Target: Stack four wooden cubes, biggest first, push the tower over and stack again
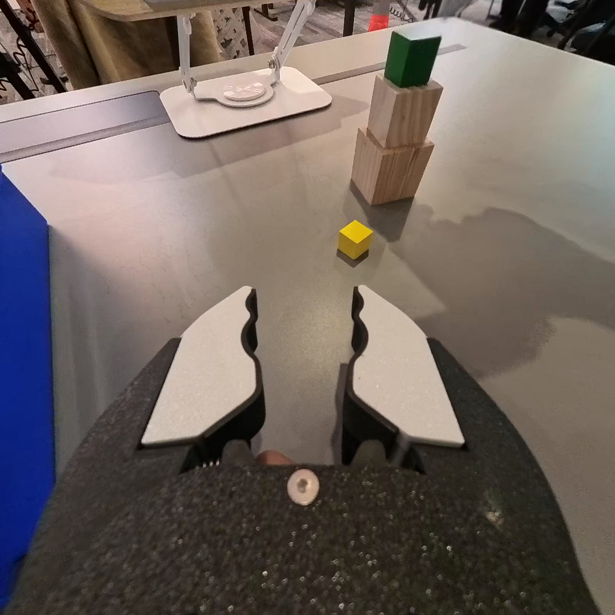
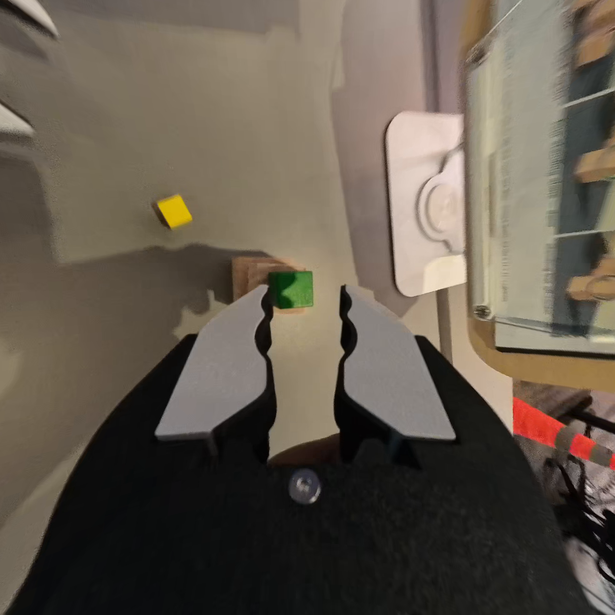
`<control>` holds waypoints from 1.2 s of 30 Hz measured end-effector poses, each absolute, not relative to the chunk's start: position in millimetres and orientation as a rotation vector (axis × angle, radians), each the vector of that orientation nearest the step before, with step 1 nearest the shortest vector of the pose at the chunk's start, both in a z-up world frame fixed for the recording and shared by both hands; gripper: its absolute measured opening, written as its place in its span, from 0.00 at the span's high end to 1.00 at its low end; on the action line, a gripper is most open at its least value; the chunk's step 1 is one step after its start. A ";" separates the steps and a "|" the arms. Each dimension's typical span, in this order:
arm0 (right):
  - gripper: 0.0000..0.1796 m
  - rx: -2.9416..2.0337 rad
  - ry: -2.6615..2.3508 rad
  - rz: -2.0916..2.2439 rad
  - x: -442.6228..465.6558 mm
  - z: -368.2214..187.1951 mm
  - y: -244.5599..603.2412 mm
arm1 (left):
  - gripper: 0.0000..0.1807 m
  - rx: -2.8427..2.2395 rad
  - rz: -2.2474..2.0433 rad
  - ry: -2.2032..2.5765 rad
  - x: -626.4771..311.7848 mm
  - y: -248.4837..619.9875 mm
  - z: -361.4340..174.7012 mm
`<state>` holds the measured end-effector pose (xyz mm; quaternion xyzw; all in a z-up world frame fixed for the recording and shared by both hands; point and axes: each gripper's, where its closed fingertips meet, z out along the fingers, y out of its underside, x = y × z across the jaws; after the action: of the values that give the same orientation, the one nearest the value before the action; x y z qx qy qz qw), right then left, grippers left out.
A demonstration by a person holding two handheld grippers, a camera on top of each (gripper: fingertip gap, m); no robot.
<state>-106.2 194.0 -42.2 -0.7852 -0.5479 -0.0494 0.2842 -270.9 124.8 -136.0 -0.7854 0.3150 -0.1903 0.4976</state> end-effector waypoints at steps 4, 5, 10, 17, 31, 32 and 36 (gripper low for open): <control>0.78 -1.862 -1.120 0.039 -117.3 -6.0 151.3 | 0.70 -1.905 -0.465 0.775 -269.7 124.1 -137.0; 0.78 -1.827 -1.027 0.063 -114.7 -11.4 135.8 | 0.70 -1.905 -0.466 0.781 -269.1 123.7 -137.3; 0.79 -1.792 -0.617 0.249 -91.9 -80.5 70.7 | 0.70 -1.906 -0.494 0.855 -261.6 117.9 -140.9; 0.76 -1.662 -0.327 0.365 -53.0 -90.4 49.0 | 0.69 -1.894 -0.472 0.907 -255.9 116.3 -143.3; 0.77 -1.520 -0.369 0.397 -56.7 -76.2 32.8 | 0.71 -2.009 -0.492 1.538 -187.7 149.3 -166.5; 0.77 -1.516 -0.365 0.401 -56.2 -75.7 32.3 | 0.71 -2.021 -0.485 1.566 -186.1 150.1 -169.2; 0.77 -1.515 -0.378 0.399 -58.3 -75.8 30.0 | 0.88 -2.034 -0.462 1.677 -186.2 145.0 -179.8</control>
<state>-58.3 30.0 -75.8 -0.6783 -0.1691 0.1785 0.6924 -186.2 145.0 -179.8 -0.7395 0.6097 -0.1681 0.2304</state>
